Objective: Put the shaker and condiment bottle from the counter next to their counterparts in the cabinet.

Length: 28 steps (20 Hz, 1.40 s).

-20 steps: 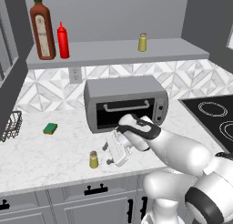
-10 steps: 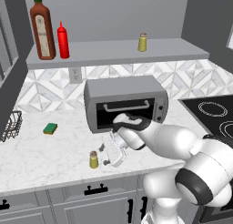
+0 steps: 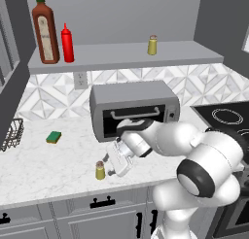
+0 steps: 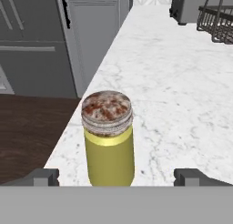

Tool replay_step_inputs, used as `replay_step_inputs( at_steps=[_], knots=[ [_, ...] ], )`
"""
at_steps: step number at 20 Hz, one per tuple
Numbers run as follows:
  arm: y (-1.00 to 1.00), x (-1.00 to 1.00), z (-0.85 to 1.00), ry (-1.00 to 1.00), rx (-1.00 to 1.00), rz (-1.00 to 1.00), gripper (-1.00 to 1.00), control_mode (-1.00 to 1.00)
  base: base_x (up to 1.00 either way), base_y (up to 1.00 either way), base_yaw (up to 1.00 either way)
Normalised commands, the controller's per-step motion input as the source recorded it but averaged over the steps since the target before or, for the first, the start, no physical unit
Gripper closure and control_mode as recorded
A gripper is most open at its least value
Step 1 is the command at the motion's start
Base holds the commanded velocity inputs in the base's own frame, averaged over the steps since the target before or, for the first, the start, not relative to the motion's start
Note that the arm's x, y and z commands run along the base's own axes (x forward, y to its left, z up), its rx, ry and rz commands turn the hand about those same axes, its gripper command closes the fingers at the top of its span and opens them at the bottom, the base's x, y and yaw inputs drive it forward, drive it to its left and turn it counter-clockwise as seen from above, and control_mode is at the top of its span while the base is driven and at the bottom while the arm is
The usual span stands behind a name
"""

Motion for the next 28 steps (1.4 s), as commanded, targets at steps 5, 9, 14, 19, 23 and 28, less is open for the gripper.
replay_step_inputs(
  at_steps=[5,9,14,19,23,28],
  knots=[
    [0.10,0.10,-0.09,0.04,0.01,0.03,-1.00,-1.00,0.00,0.00,0.00],
    [0.11,0.11,-0.11,0.03,0.01,0.03,-1.00,-1.00,0.00,0.00,0.00],
    [0.11,0.12,-0.13,0.02,0.00,0.03,-1.00,-1.00,0.00,0.00,0.00],
    [0.12,0.10,-0.15,0.01,0.00,0.02,-1.00,-1.00,0.00,0.00,0.00],
    [0.07,0.03,-0.21,0.00,0.01,0.03,-1.00,-1.00,0.00,0.00,0.00],
    [0.18,-0.82,-0.60,0.11,0.02,0.04,1.00,-1.00,0.00,0.00,0.00]
  ],
)
